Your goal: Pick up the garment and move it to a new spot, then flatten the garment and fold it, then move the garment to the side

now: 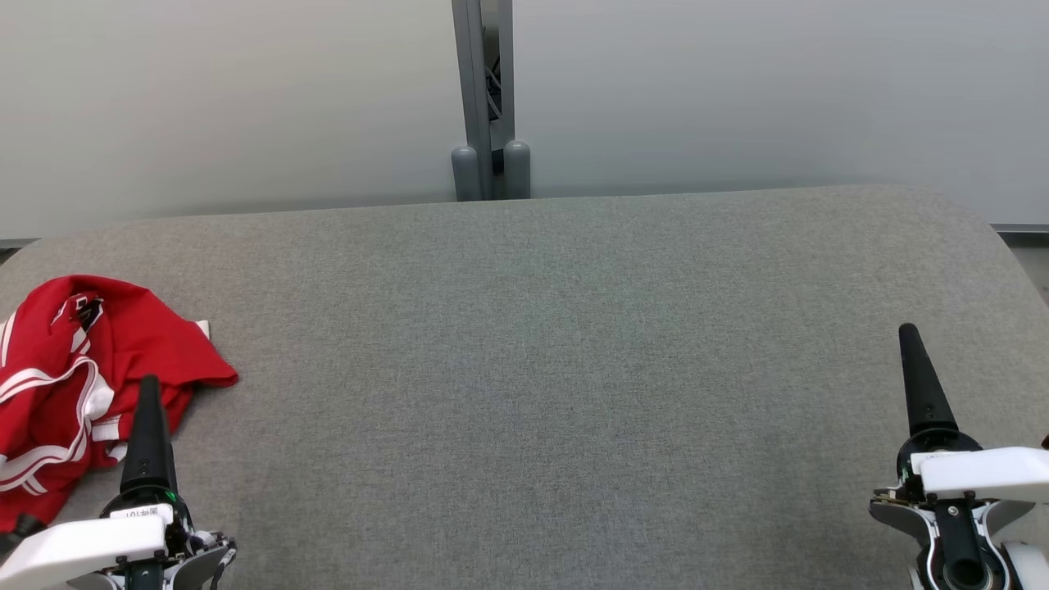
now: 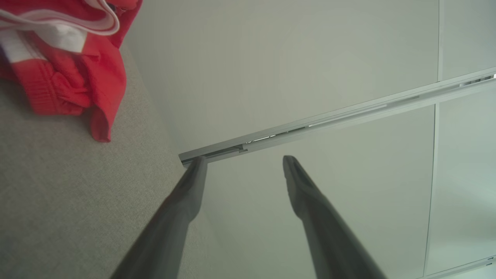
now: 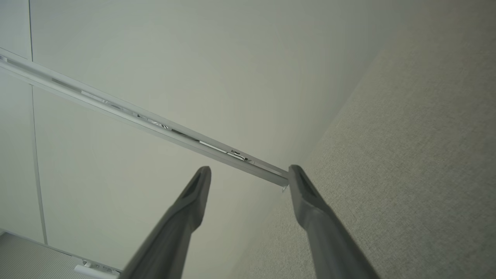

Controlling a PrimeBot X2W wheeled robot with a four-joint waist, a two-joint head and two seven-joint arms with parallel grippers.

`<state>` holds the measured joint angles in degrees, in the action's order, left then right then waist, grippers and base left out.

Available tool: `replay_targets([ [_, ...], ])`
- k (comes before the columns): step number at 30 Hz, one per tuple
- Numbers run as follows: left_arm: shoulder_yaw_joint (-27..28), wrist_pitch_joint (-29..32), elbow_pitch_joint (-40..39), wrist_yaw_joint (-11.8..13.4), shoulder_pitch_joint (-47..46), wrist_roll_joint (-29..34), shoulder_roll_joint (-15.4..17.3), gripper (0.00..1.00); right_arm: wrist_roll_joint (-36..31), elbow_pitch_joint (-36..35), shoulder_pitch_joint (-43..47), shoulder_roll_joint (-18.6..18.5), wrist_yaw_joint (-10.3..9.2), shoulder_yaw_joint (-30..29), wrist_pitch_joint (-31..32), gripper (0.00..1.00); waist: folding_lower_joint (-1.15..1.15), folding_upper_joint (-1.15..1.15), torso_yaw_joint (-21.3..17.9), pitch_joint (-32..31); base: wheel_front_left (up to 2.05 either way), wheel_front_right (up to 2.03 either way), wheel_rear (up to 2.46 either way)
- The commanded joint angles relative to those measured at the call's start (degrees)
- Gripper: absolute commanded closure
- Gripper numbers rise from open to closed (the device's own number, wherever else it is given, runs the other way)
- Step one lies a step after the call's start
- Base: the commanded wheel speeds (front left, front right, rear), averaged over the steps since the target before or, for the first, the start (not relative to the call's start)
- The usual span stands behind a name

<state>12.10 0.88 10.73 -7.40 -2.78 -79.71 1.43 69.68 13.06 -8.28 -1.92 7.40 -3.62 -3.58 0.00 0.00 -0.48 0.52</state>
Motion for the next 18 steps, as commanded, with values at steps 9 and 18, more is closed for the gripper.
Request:
replay_targets([
  [9,-0.1,-2.4,-4.4,-0.1,-1.3,8.6,0.9,0.00,-13.1,-6.1,-1.1,-0.5,0.09,-0.2,-1.9,0.00,0.00,0.00,-0.1,0.0,0.00,0.00,0.00],
  [18,-1.8,-4.2,-8.7,0.0,-0.8,18.8,1.0,0.00,-23.6,-8.8,-0.1,-0.6,0.10,1.1,-3.2,0.00,0.00,0.00,-0.2,0.0,0.00,0.00,0.00],
])
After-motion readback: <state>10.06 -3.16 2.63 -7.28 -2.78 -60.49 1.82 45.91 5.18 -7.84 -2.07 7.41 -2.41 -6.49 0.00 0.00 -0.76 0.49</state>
